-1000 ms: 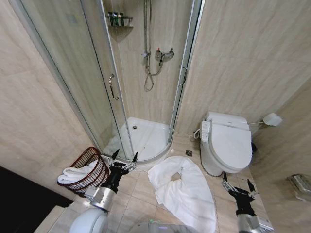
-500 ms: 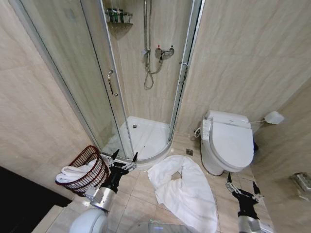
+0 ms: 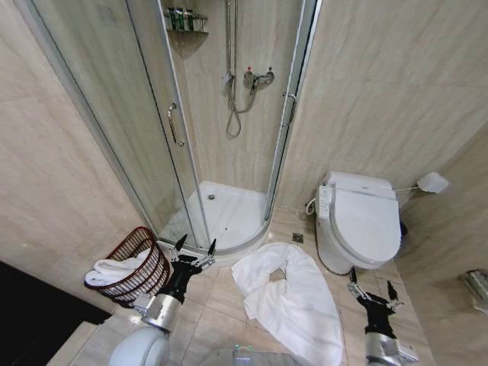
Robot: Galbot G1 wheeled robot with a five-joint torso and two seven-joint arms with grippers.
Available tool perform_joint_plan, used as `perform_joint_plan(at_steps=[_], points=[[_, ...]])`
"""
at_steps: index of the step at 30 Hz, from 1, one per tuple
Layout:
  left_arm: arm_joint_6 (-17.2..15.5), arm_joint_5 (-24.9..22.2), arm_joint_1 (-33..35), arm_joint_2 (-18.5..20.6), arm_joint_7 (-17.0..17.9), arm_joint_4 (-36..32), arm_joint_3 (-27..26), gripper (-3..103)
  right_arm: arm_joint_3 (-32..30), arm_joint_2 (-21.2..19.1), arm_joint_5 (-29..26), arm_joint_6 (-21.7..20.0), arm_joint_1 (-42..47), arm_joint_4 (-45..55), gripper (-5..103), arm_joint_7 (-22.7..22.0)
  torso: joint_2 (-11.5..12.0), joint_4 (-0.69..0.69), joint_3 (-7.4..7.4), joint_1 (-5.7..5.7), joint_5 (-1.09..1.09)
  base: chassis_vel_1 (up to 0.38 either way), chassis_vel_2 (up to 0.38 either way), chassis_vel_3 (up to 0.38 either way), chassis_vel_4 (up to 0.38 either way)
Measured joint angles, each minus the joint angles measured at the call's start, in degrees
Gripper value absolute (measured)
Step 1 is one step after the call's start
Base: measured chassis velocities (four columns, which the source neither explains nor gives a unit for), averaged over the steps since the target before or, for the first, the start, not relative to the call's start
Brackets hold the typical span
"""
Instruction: Discard the used towel into the hamper.
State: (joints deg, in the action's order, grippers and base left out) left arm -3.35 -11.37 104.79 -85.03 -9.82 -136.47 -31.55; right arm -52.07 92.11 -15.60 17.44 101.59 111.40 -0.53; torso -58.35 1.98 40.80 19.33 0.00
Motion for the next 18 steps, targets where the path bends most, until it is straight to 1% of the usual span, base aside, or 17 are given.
perform_joint_plan(at_steps=[4,6,8,9,17,18], points=[[0.0,0.0,0.0,0.0,0.0,0.0,0.0,100,-0.2,0.0,0.0,-0.2,-0.1,-0.5,100,0.0,1.3,0.00,-0.72,-0.60,0.00,0.000,0.000,0.000,0.000],[0.0,0.0,0.0,0.0,0.0,0.0,0.0,100,-0.2,0.0,0.0,-0.2,-0.1,-0.5,100,0.0,1.4,0.00,-0.75,-0.63,0.00,0.000,0.000,0.000,0.000],[0.0,0.0,0.0,0.0,0.0,0.0,0.0,100,-0.4,0.0,0.1,-0.2,-0.1,-0.8,100,-0.1,2.4,0.00,-1.31,-1.09,0.00,0.000,0.000,0.000,0.000],[0.0,0.0,0.0,0.0,0.0,0.0,0.0,100,-0.4,0.0,0.1,-0.2,-0.1,-0.8,100,-0.1,2.4,0.00,-1.31,-1.09,0.00,0.000,0.000,0.000,0.000],[0.0,0.0,0.0,0.0,0.0,0.0,0.0,100,-1.0,0.0,-0.6,0.6,0.2,-1.5,100,-0.9,4.8,0.00,-2.68,-2.15,0.00,0.000,0.000,0.000,0.000],[0.0,0.0,0.0,0.0,0.0,0.0,0.0,100,-1.0,0.0,-0.6,0.6,0.2,-1.5,100,-0.9,4.8,0.00,-2.68,-2.15,0.00,0.000,0.000,0.000,0.000]])
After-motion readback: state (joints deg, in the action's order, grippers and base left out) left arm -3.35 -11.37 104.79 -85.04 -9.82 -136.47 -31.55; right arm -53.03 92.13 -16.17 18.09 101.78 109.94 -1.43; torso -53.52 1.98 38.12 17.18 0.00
